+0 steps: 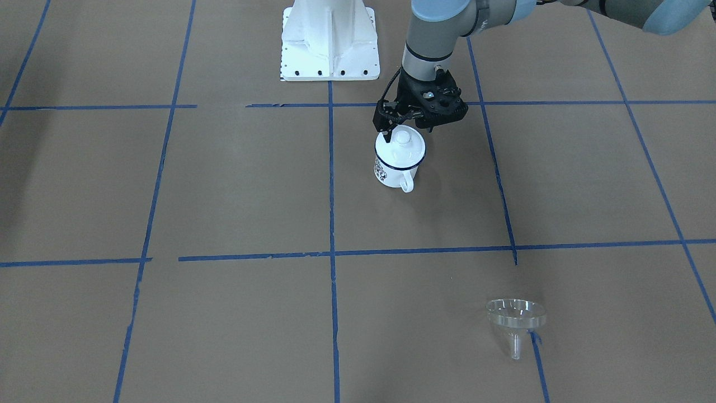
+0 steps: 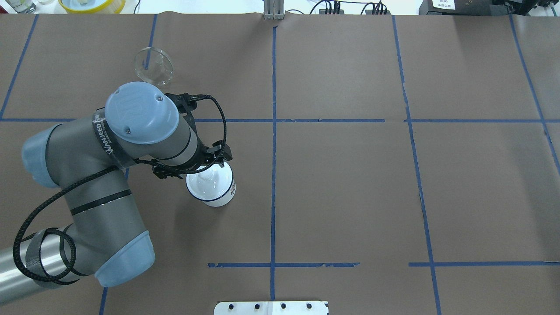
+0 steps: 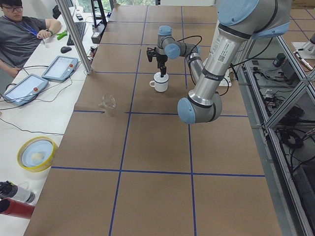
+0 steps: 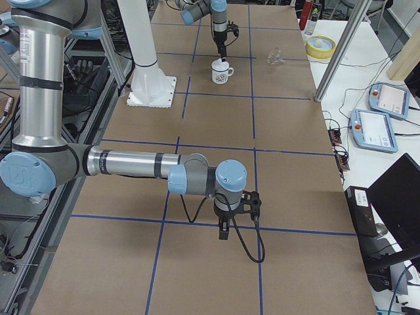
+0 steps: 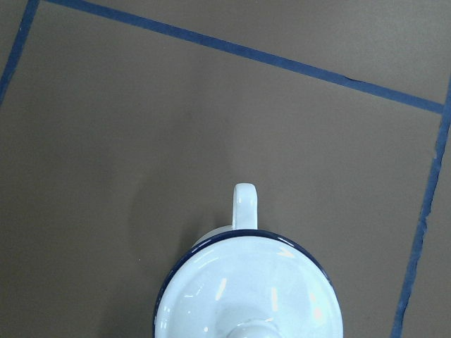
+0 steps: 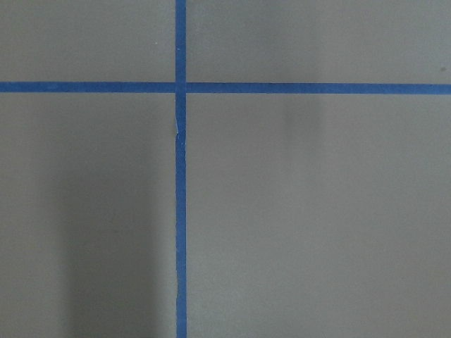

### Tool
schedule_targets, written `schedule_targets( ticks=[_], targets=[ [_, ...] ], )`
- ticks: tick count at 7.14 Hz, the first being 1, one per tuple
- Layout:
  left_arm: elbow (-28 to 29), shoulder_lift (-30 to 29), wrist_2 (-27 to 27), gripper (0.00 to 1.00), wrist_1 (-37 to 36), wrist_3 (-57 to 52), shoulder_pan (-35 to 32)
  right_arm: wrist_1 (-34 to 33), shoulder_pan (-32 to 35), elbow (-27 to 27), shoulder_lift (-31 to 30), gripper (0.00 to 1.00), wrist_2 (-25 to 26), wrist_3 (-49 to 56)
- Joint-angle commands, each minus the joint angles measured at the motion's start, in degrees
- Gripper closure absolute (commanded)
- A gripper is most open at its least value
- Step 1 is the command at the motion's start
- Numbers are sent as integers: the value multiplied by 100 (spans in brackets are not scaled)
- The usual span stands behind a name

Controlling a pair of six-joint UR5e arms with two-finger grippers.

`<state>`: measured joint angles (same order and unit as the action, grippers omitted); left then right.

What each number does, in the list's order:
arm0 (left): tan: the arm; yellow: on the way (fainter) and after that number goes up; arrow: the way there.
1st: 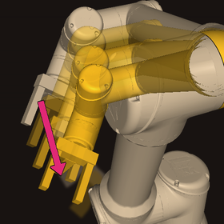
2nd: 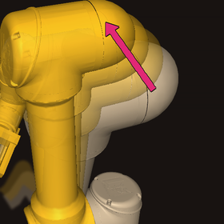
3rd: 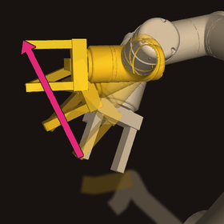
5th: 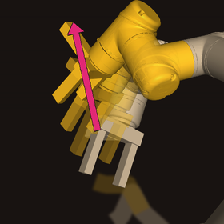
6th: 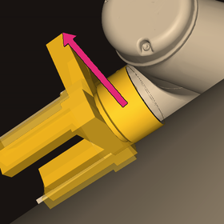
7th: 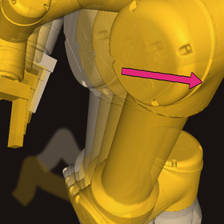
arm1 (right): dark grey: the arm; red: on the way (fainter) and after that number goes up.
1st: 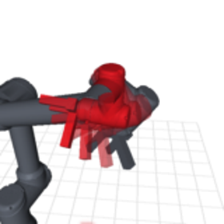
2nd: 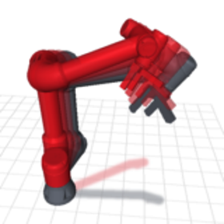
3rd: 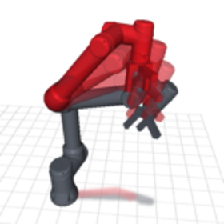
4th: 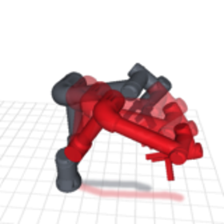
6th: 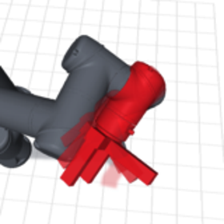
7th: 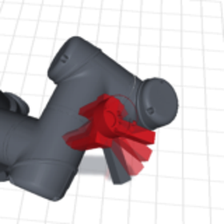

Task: Place funnel on cup
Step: 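Move the left gripper over the white lid on the enamel mug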

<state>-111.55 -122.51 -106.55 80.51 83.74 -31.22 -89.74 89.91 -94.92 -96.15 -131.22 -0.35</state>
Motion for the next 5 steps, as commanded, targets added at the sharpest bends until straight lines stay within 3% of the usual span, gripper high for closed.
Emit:
schedule_targets(
  ticks=[1, 5],
  targets=[
    [54, -71, 29, 2, 0, 2, 37, 0, 0, 0, 0, 0, 0, 0],
    [80, -116, 47, 3, 35, -15, 37, 0, 0, 0, 0, 0, 0, 0]
  ],
)
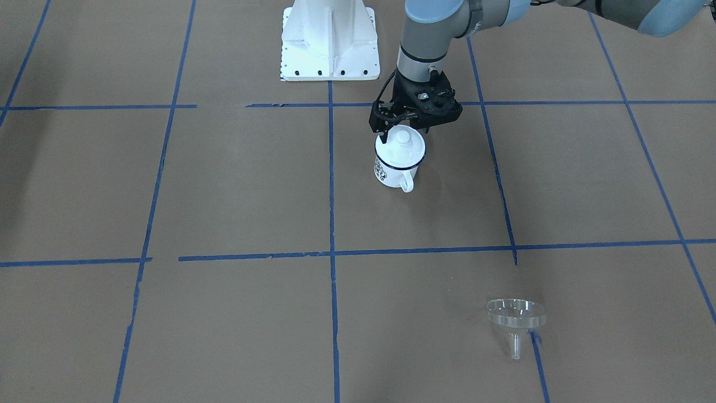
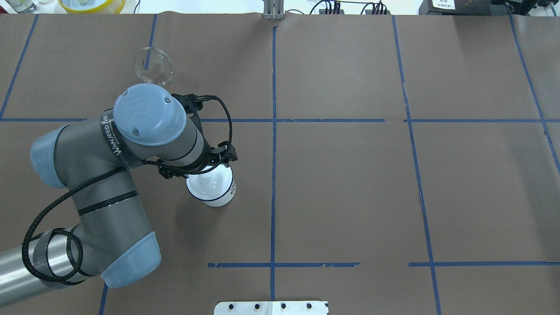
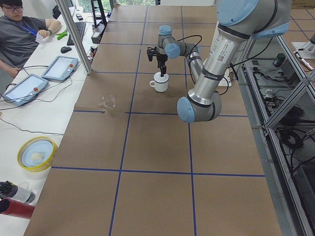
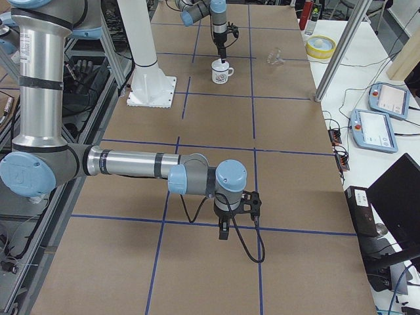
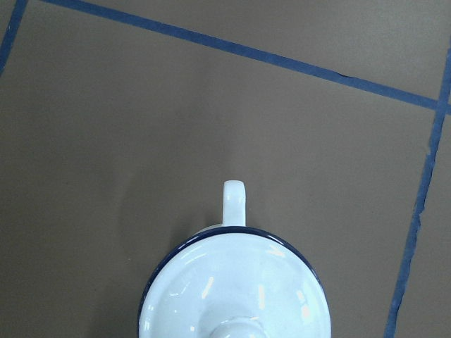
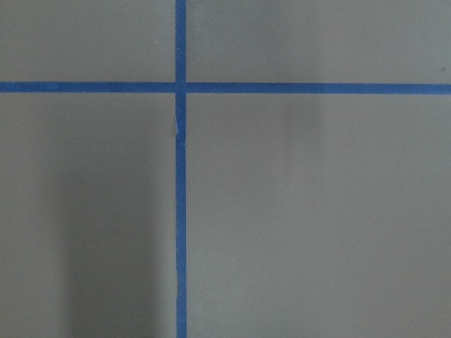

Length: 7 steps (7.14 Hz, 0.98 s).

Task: Place funnel on cup
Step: 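Close the left gripper on the lid knob and lift it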

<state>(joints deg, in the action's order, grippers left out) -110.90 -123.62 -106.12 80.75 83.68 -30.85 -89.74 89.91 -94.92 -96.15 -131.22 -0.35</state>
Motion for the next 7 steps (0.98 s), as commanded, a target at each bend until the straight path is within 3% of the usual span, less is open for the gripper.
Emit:
schedule_targets(
  ticks=[1, 4, 6, 7],
  targets=[
    [94, -4, 38, 4, 19, -9, 0, 0, 0, 0, 0, 0, 0, 0],
    [121, 4, 56, 6, 37, -44, 0, 0, 0, 0, 0, 0, 0, 0],
    [112, 5, 65, 21, 37, -53, -8, 0, 0, 0, 0, 0, 0, 0],
    [86, 13, 56, 21, 37, -53, -8, 0, 0, 0, 0, 0, 0, 0]
  ],
)
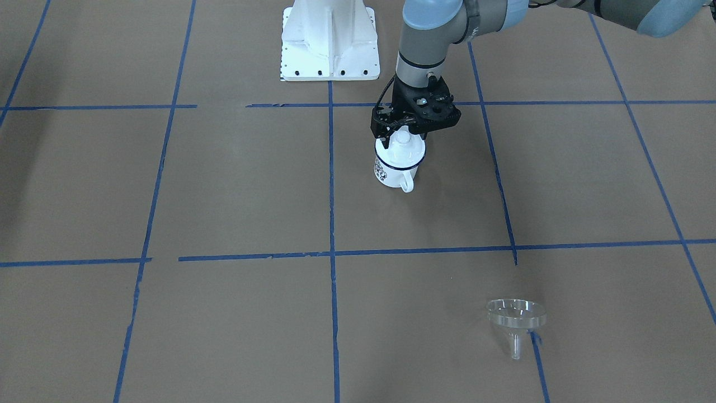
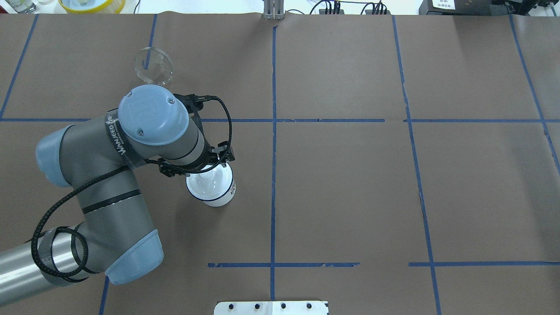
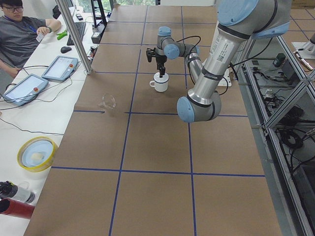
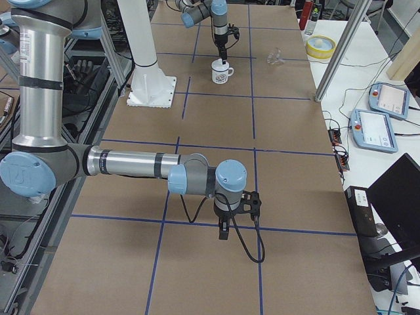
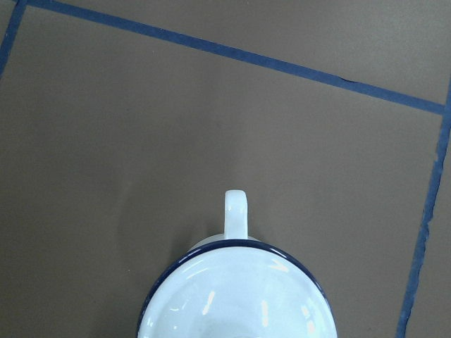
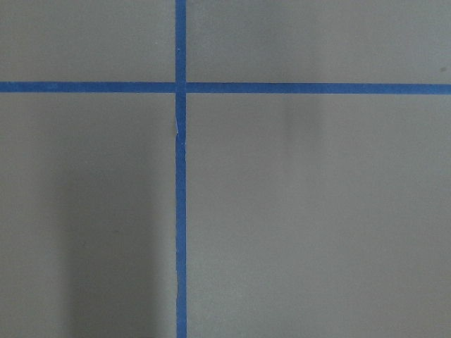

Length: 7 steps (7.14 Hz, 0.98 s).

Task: Place funnel on cup
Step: 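Close the left gripper on the lid knob and lift it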

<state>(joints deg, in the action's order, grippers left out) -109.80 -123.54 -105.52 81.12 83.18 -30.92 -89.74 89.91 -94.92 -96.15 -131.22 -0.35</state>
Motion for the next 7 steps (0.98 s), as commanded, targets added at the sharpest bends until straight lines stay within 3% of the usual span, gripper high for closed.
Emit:
schedule_targets(
  ticks=[1, 4, 5, 7],
  targets=[
    [-24, -3, -4, 21, 0, -3, -1, 0, 0, 0, 0, 0, 0, 0],
    [-7, 14, -30, 21, 0, -3, 7, 0, 0, 0, 0, 0, 0, 0],
    [-7, 14, -39, 28, 0, -3, 7, 0, 0, 0, 0, 0, 0, 0],
    [-42, 14, -57, 80, -9, -3, 7, 0, 0, 0, 0, 0, 0, 0]
  ],
)
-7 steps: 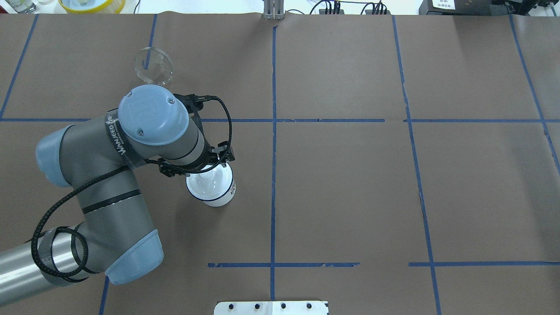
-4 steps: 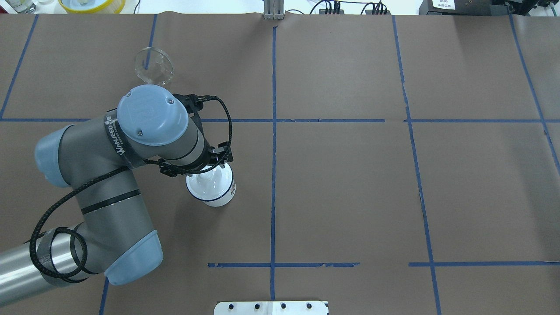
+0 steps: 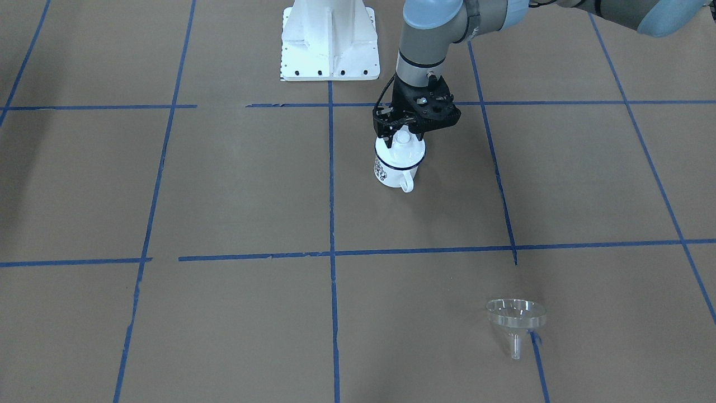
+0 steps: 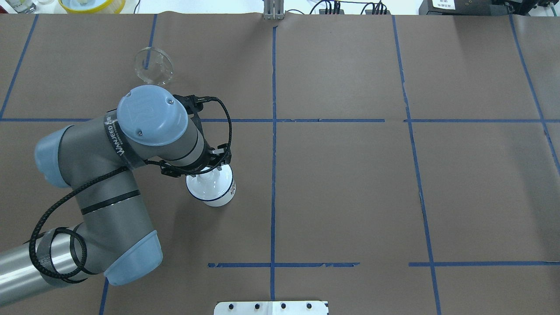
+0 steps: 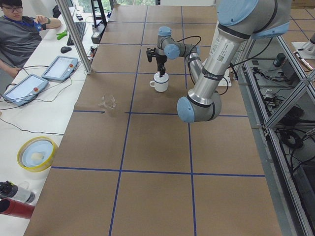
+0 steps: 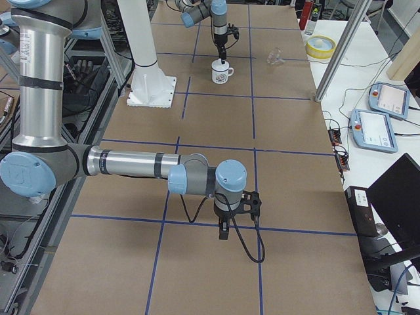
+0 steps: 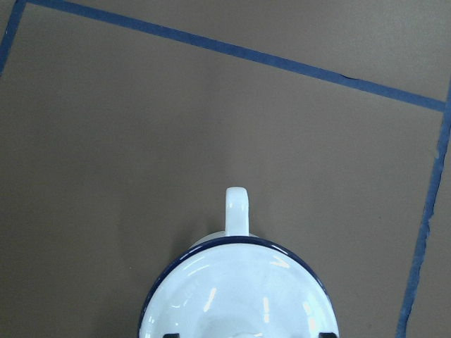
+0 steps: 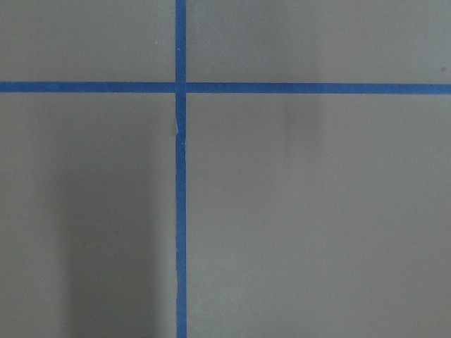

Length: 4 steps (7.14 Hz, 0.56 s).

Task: Place funnel on cup
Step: 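Close the left gripper on the lid knob and lift it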

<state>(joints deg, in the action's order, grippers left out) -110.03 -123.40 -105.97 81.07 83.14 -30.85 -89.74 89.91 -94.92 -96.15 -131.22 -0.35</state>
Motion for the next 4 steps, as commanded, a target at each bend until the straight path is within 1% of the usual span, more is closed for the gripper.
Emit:
schedule_targets(
  ticks=[1, 3, 4],
  targets=[
    [-54, 0, -11, 100, -12, 0, 0, 0, 0, 0, 0, 0, 0, 0],
    [-132, -9, -3, 100, -47, -9, -9, 0, 0, 0, 0, 0, 0, 0],
    [-429, 0, -3, 100, -204, -35, -104, 0, 0, 0, 0, 0, 0, 0]
  ],
)
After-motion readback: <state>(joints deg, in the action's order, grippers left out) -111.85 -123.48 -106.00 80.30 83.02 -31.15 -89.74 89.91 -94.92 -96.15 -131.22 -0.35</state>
